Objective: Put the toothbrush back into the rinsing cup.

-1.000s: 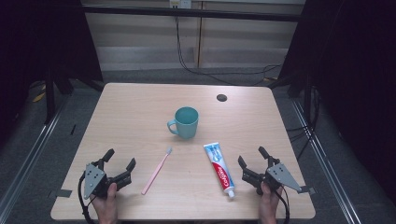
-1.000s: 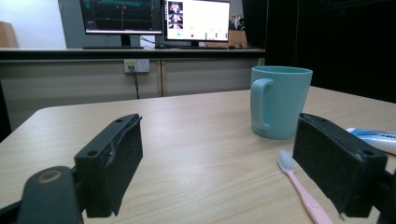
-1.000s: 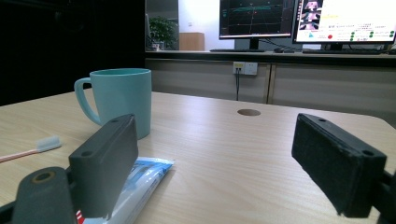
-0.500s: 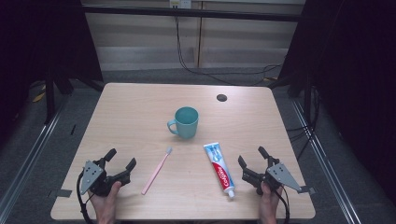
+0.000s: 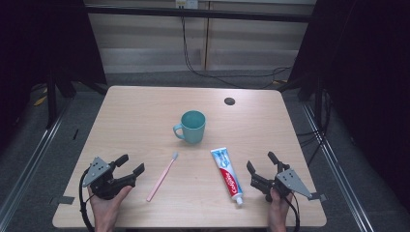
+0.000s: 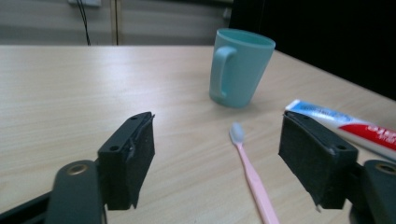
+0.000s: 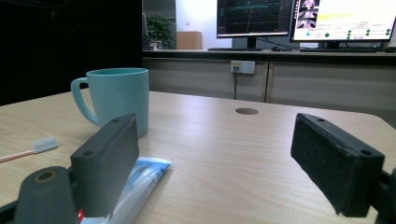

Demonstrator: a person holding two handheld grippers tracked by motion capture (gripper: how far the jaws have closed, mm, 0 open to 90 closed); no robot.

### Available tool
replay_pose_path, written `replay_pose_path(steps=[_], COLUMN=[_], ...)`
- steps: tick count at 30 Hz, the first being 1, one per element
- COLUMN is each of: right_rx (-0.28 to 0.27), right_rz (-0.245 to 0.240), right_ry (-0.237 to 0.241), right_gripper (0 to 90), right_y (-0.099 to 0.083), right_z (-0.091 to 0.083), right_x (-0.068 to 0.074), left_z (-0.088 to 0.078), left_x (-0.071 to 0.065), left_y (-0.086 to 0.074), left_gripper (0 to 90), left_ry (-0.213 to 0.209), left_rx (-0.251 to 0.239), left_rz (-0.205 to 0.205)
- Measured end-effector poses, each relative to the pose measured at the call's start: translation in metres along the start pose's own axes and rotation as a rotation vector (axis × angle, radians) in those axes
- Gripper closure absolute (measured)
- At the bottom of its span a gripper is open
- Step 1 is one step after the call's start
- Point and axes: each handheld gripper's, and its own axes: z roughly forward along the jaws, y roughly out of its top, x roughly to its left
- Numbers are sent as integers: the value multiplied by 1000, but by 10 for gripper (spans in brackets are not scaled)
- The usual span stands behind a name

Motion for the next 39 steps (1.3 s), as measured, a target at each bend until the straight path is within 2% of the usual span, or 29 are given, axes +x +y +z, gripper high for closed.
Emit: replay_pose_path(steps=[2,3,4,6,7,9,11,13,16,18,20,23,25,26,27,28,29,33,36,39], right_rx=[-1,-2,-2,-2,-2,-2,-2,-2,-1,-1,-1,-1,-1,-1,0,0,0,0,0,0], right_rz=[-1,-1,-1,-2,-1,-2,-1,0,0,0,0,0,0,0,1,1,2,1,1,2], right_ry=[-2,-2,-2,-3,-3,-4,-4,-3,-3,-2,-2,-2,-3,-3,-3,-3,-3,-3,-4,-4], right_gripper=[146,146,146,147,147,146,146,146,146,146,146,146,145,145,145,145,145,145,145,145], right_y=[0,0,0,0,0,0,0,0,0,0,0,0,0,0,0,0,0,0,0,0], right_z=[0,0,0,0,0,0,0,0,0,0,0,0,0,0,0,0,0,0,0,0], right_x=[0,0,0,0,0,0,0,0,0,0,0,0,0,0,0,0,0,0,0,0], left_z=[1,1,1,1,2,5,11,16,24,27,30,38,43,47,52,54,58,71,77,82], left_x=[-3,-5,-5,-8,-9,-13,-17,-16,-19,-20,-19,-22,-23,-25,-27,-28,-28,-30,-29,-28], left_y=[1,1,1,3,4,9,13,16,21,24,26,33,37,39,42,43,45,49,50,52], left_gripper=[346,363,371,400,408,422,428,453,455,454,450,469,482,493,527,527,558,579,576,575], left_ry=[-4,-25,-25,-43,-38,-18,4,-17,8,-8,-42,-71,-91,-97,-86,-85,-102,-103,-127,-133], left_rx=[48,75,75,130,143,215,254,284,327,339,358,437,453,484,513,528,557,636,682,717], left_rz=[6,-2,-2,-4,2,33,55,48,58,53,47,55,55,73,85,82,79,57,40,29])
